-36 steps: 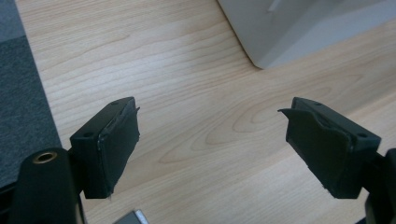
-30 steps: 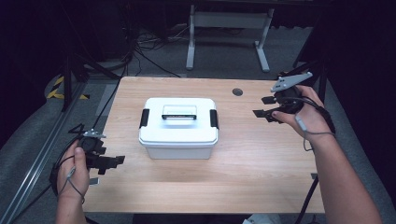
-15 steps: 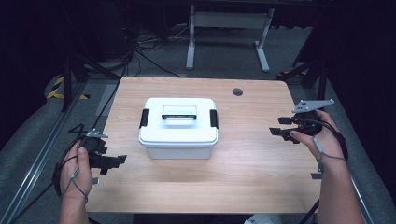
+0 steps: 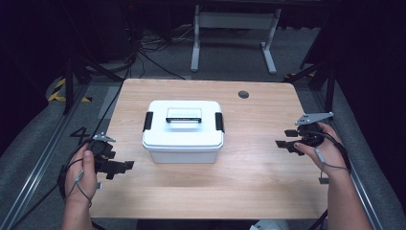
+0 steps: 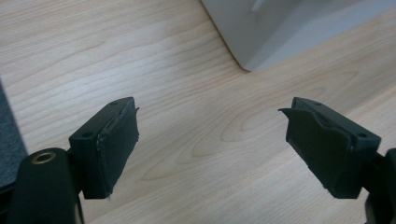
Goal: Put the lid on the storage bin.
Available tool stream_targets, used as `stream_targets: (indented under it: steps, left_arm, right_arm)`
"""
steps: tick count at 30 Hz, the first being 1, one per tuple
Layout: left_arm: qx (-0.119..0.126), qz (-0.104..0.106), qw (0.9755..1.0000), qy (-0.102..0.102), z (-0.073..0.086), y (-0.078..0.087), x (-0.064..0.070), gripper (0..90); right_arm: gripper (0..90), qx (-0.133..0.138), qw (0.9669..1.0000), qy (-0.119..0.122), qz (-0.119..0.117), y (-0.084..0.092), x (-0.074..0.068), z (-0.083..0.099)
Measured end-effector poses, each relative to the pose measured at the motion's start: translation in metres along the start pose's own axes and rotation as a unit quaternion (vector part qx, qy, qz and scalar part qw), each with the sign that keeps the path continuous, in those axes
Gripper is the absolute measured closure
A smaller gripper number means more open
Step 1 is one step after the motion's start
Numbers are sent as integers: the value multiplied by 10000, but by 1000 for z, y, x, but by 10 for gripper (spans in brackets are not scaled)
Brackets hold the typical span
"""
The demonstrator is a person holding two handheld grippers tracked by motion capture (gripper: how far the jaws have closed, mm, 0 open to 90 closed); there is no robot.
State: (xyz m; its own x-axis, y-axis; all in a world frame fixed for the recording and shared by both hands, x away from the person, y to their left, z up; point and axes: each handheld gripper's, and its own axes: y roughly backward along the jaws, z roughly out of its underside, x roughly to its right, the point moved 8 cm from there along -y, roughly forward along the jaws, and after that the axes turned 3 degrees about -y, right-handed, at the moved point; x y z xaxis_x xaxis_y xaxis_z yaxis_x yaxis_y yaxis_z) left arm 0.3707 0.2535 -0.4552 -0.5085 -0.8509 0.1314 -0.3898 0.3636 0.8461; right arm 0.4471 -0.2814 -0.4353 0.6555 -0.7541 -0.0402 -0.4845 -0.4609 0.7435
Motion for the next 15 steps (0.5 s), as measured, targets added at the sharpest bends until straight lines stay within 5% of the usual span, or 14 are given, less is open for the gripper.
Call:
stream_targets:
  steps: [15]
  left_arm:
    - [-336,-138,9993,40,5,-19,-5,171]
  right_arm:
    - [377,-538,9984,-59,-138,-44,3,23]
